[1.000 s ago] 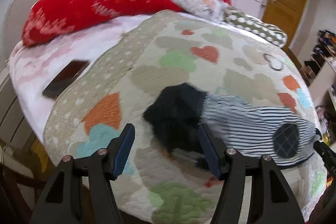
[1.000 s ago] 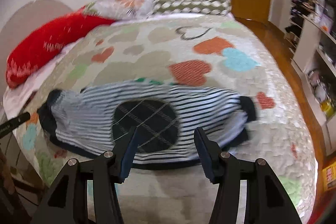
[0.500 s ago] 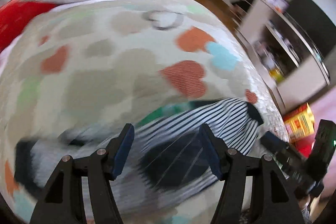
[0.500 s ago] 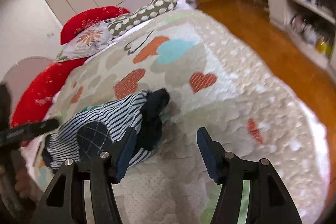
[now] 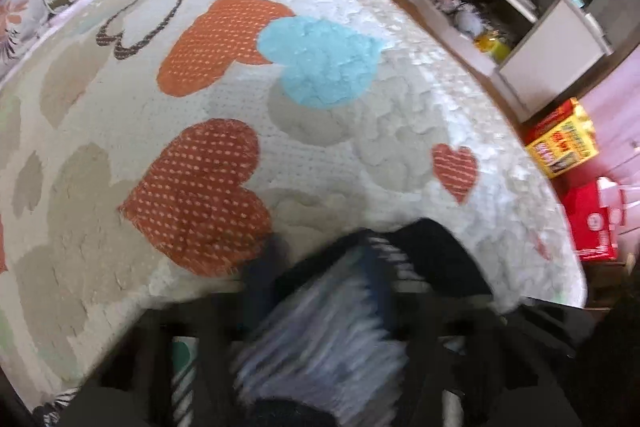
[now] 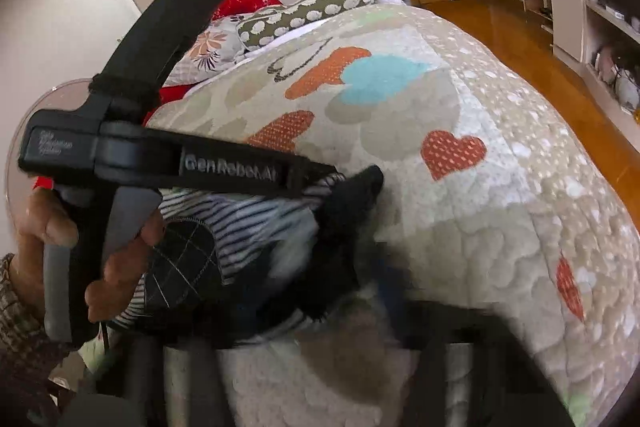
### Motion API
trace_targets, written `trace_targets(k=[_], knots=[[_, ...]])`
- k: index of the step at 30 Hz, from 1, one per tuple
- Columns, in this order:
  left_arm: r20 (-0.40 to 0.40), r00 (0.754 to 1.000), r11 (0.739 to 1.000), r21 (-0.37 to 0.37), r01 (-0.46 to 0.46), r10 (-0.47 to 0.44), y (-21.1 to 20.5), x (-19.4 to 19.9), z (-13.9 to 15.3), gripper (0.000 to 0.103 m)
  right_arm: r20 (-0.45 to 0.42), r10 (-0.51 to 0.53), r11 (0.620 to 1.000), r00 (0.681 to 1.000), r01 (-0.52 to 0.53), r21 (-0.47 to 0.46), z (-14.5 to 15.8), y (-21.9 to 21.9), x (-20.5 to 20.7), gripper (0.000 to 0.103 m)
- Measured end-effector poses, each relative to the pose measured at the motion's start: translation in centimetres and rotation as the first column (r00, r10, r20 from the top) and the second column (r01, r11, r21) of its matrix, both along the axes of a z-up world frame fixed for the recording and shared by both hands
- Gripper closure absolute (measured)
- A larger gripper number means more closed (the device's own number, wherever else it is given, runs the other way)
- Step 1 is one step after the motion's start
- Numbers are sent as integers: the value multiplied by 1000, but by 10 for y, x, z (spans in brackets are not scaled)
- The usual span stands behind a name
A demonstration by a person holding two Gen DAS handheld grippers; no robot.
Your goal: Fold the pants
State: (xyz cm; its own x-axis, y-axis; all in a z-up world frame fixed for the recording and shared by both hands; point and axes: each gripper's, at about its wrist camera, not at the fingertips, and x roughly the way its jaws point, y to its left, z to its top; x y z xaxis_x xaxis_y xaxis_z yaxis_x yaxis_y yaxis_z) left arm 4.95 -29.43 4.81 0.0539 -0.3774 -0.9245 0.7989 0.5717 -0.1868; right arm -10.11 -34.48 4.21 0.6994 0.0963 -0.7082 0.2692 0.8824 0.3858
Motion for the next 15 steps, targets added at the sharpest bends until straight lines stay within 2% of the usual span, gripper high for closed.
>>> trace_targets(k=[1, 4, 7, 10, 12, 15], knots=[[-1, 1000, 1000, -13, -4, 4, 5, 0, 4, 98, -1, 0, 1000, 1000, 0, 16, 0, -1, 3, 85], [-9, 999, 996, -68, -53, 52, 25, 2, 16, 99, 31, 17, 1000, 999, -17, 2, 14, 6, 8, 87], [-26, 990, 978, -151, -140, 138, 63, 7, 32, 99, 54, 70, 997, 996, -68, -39, 33, 25, 16, 87], [-31, 968, 942, -226, -250, 250, 114, 15, 43, 99, 65, 143, 988, 988, -138, -71, 48, 51, 27, 87], [-12, 938, 908, -244, -340, 347, 147, 18, 47, 98, 63, 201, 977, 978, -195, -90, 55, 73, 36, 87], [-27, 881, 842, -283, -460, 473, 209, 12, 50, 83, 39, 293, 952, 955, -288, -105, 55, 109, 52, 87]])
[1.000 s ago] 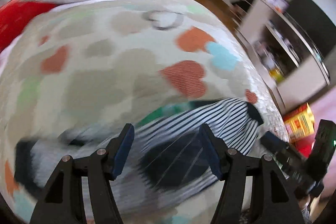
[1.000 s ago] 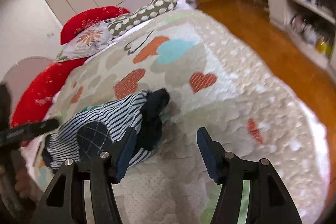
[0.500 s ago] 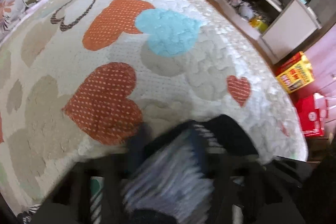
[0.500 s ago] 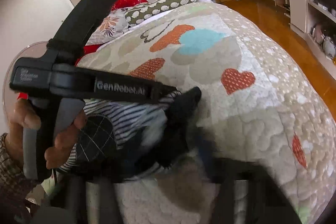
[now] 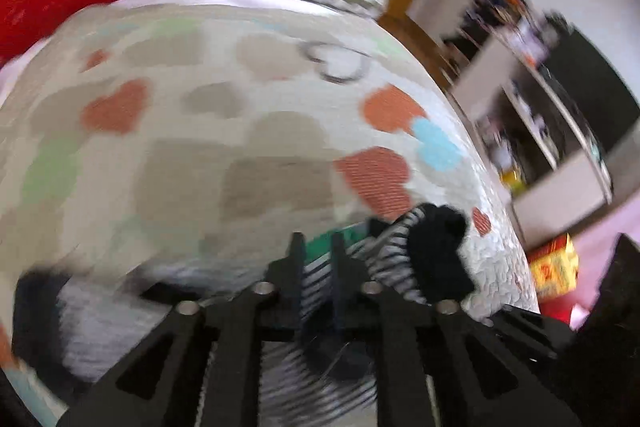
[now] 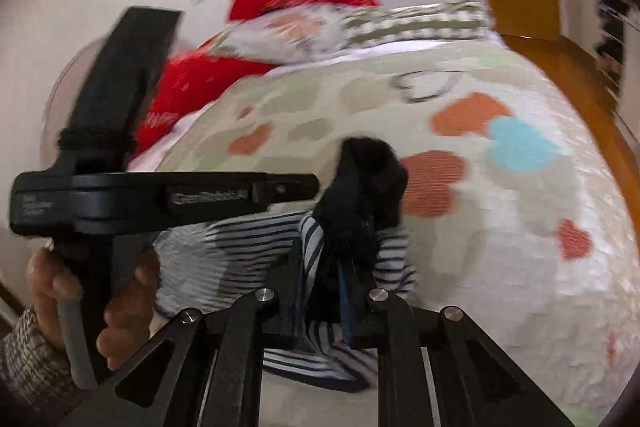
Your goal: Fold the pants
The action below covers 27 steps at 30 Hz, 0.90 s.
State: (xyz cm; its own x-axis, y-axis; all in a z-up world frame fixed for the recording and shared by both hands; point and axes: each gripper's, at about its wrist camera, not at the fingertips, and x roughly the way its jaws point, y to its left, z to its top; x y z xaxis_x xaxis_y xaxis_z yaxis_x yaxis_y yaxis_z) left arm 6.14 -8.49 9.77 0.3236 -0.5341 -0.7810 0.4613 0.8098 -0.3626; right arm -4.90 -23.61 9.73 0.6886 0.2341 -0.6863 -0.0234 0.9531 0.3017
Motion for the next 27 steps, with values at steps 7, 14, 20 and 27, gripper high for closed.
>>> trace_targets(k=[7, 14, 20, 27], knots=[[87, 971, 974, 14, -226, 224, 86, -34, 6, 58, -158, 192, 981, 968, -192, 14, -46, 69, 29, 67], [64, 906, 908, -34, -418, 419, 172, -46, 2, 48, -20, 162, 986, 987, -162, -47, 17, 58, -7, 61], [14, 853, 853, -13, -522, 522, 217, -50, -13, 48, -116, -4, 993, 993, -9, -115, 7, 40, 26, 81], [-47, 816, 816, -11, -577, 576, 243, -47, -32, 48, -265, 14, 990, 964, -50, -131, -60, 64, 78, 80]])
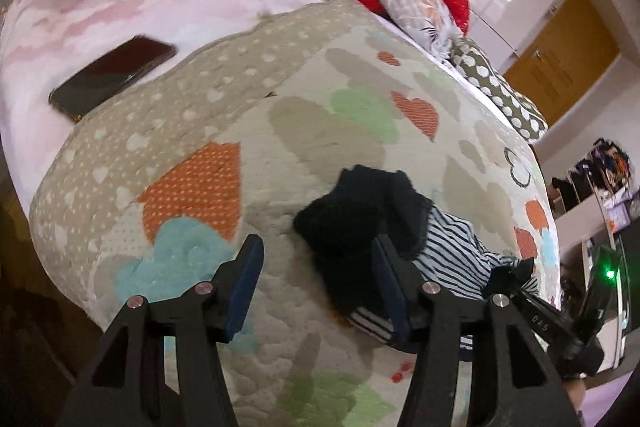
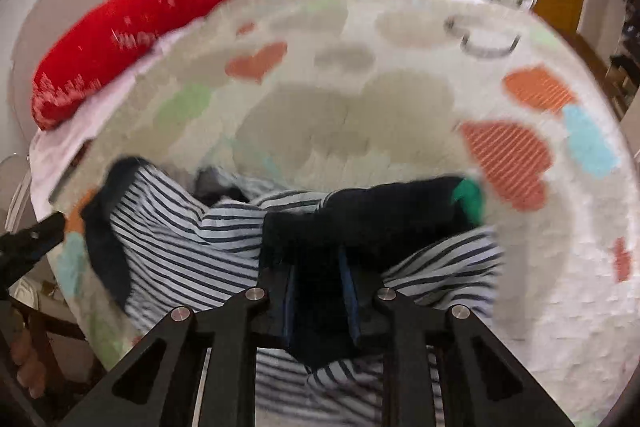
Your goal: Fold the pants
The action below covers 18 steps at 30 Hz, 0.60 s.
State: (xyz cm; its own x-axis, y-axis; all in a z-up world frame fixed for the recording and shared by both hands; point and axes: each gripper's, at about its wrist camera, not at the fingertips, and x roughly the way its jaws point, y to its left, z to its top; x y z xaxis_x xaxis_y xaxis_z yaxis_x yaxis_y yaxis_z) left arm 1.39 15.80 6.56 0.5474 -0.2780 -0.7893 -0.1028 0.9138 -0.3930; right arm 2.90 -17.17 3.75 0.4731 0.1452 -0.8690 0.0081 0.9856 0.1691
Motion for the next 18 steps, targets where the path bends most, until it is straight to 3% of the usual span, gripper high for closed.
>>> trace_targets(k=[5, 11, 15, 18], knots=[[-4, 1000, 1000, -1, -8, 8, 7, -1, -9, 48, 0, 35, 999, 999, -35, -32, 14, 4, -1, 80], [-29, 1000, 1000, -31, -3, 2, 10, 0, -21, 48, 40, 91, 994, 995, -93, 55, 51, 23, -5, 80], [-26, 1000, 999, -34, -3, 2, 12, -2, -21, 48, -29, 153, 982, 988, -149, 116, 31, 55, 15, 80], [-18, 1000, 999, -40, -13, 12, 19, -4, -20, 48, -116, 108, 991, 987, -97, 94, -2, 64, 46, 80]])
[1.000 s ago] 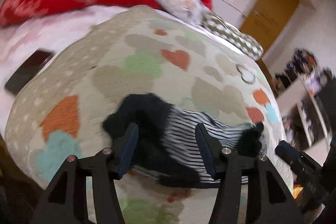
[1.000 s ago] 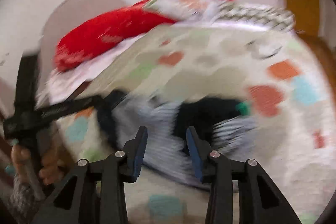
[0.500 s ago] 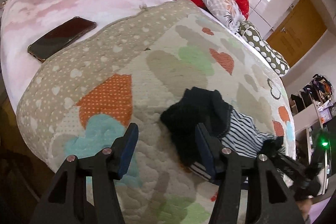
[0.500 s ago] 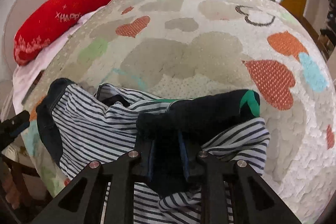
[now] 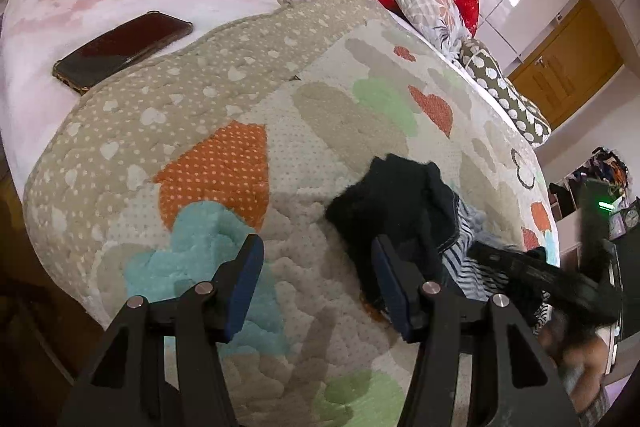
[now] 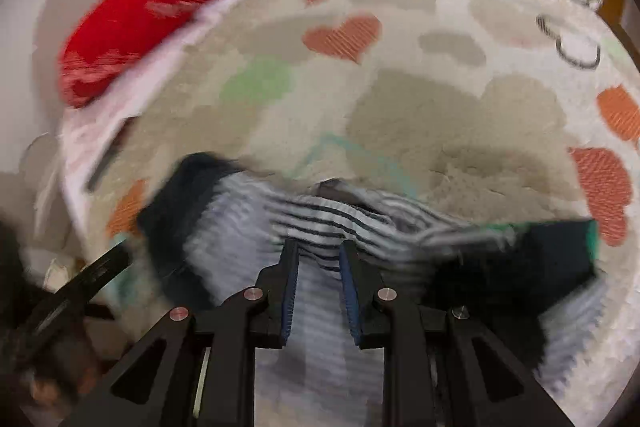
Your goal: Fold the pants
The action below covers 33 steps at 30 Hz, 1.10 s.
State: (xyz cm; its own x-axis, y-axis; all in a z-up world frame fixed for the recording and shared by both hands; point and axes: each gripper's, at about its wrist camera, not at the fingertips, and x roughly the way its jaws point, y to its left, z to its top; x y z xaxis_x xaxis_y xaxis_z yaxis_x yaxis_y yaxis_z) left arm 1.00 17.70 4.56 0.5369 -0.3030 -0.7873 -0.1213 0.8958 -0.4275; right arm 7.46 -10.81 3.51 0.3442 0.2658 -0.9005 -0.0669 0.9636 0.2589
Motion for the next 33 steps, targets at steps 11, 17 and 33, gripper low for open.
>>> trace_targets(k=[11, 17, 33], knots=[[9, 991, 988, -77, -130, 131, 53, -10, -5, 48, 18, 149, 989, 989, -148, -25, 58, 71, 6, 34], [29, 996, 995, -53, -86, 87, 46, -16, -10, 47, -184, 198, 967, 963, -223, -126, 22, 142, 48, 32], [148, 980, 988, -57, 144, -134, -24, -22, -11, 33, -306, 189, 902, 933, -289, -322, 0, 173, 58, 74]])
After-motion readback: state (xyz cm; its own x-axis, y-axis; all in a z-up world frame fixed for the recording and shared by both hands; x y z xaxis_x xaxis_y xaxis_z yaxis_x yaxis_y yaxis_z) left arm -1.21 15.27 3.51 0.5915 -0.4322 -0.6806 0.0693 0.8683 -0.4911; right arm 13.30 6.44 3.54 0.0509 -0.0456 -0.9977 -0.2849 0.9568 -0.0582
